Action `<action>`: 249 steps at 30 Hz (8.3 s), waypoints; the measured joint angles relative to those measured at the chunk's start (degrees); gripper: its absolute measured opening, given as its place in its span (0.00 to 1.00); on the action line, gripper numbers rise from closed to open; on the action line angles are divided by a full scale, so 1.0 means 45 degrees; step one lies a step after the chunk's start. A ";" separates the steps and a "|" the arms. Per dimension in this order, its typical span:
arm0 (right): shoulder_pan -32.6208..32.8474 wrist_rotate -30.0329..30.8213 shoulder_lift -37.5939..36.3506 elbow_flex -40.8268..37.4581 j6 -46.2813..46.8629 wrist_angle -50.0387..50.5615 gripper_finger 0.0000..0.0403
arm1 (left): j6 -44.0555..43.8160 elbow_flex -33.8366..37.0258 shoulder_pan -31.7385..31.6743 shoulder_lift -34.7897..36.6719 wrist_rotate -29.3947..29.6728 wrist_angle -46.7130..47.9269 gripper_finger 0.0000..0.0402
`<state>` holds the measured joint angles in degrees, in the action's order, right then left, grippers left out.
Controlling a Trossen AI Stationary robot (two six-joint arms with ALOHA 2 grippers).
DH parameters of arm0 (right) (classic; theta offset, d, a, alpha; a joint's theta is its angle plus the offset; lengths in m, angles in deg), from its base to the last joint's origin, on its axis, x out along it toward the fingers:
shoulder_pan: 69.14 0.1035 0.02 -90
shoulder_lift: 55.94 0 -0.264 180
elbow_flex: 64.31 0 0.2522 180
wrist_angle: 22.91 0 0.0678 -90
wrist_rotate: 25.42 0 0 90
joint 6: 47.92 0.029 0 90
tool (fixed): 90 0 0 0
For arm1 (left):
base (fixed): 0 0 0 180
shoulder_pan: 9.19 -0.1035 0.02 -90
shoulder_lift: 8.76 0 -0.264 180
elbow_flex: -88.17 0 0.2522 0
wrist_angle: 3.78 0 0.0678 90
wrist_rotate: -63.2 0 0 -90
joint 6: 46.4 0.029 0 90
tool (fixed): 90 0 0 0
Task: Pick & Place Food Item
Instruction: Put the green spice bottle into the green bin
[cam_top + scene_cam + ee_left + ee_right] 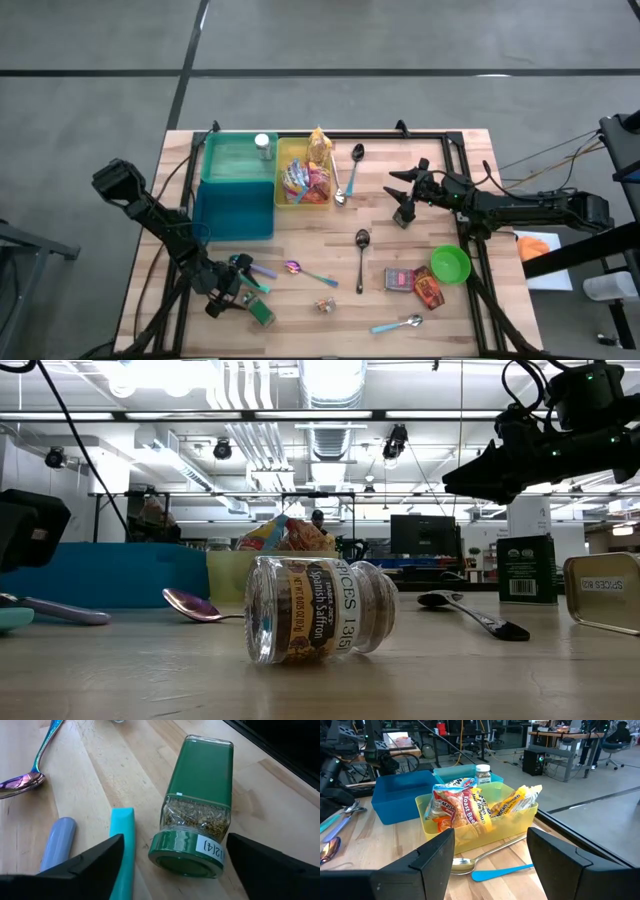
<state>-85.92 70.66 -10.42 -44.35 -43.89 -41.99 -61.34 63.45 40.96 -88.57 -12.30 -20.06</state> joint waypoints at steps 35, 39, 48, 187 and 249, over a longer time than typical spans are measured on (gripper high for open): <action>-0.0003 0.0000 0.0000 0.0002 0.0000 -0.0002 0.61 | 0.0038 0.0000 0.0000 0.0000 0.0202 -0.0013 0.49; -0.0004 -0.0005 -0.0001 0.0000 0.0000 -0.0005 0.61 | 0.0036 0.0000 0.0000 0.0000 0.0248 0.0005 0.50; 0.0000 -0.0001 0.0003 0.0000 0.0000 -0.0004 0.61 | 0.0034 0.0000 0.0000 0.0000 0.0253 0.0005 0.49; 0.0000 -0.0005 -0.0001 0.0004 0.0000 0.0000 0.61 | -1.9421 -0.9554 -0.9165 -0.0133 -1.4008 1.4587 0.49; 0.0000 -0.0005 0.0000 0.0004 0.0000 0.0000 0.61 | -2.2599 -1.0783 -0.9500 -0.1697 -0.9825 1.7924 0.57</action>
<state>-85.92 70.64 -10.42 -44.33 -43.89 -41.99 -163.04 14.93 -1.79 -96.20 -56.51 60.60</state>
